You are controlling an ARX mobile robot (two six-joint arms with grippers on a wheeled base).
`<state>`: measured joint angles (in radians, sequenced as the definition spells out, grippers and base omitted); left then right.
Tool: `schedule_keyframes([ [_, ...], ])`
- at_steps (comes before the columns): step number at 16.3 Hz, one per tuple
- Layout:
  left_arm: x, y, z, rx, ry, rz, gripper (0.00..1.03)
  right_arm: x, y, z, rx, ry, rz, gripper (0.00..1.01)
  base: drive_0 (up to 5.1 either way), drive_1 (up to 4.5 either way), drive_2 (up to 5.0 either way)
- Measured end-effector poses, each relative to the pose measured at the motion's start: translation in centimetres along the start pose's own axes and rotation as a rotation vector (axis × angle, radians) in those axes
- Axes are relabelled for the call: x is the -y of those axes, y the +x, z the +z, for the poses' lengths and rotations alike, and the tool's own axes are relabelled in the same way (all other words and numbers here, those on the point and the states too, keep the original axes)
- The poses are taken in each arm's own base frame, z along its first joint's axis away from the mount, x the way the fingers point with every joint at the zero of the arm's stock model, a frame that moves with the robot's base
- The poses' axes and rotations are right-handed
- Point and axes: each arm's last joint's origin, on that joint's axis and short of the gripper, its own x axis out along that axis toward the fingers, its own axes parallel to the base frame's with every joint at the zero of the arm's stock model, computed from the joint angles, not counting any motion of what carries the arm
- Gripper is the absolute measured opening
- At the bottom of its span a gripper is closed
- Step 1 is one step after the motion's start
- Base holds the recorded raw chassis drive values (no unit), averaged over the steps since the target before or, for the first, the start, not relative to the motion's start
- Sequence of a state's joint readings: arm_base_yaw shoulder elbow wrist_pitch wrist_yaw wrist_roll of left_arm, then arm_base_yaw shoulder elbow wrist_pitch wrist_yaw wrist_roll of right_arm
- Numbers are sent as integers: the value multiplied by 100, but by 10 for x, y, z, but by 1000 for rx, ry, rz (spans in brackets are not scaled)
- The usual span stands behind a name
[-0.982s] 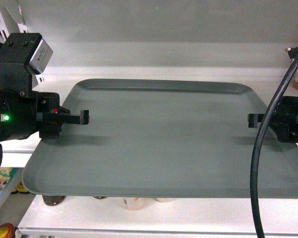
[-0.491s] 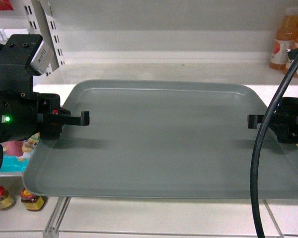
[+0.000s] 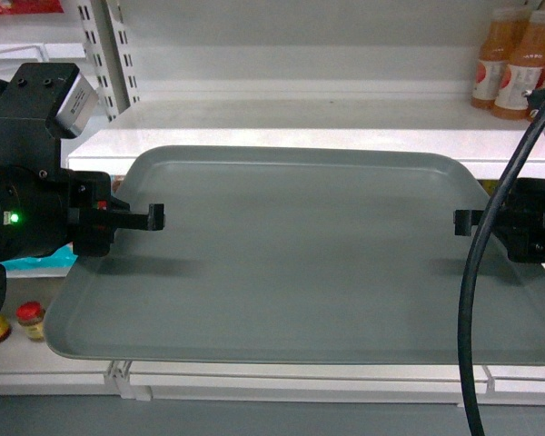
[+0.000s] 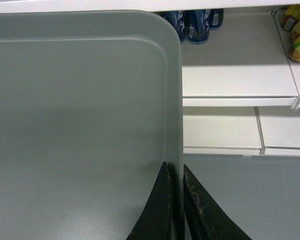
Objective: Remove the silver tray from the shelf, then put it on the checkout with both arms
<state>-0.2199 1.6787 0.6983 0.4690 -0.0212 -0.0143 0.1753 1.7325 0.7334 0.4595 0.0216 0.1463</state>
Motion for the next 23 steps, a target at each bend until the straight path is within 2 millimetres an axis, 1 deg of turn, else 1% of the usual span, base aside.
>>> schedule_keyframes([
  [23,0,0,0,3,5,0,4,0,0,1,5,0,0,3,12,-409,433],
])
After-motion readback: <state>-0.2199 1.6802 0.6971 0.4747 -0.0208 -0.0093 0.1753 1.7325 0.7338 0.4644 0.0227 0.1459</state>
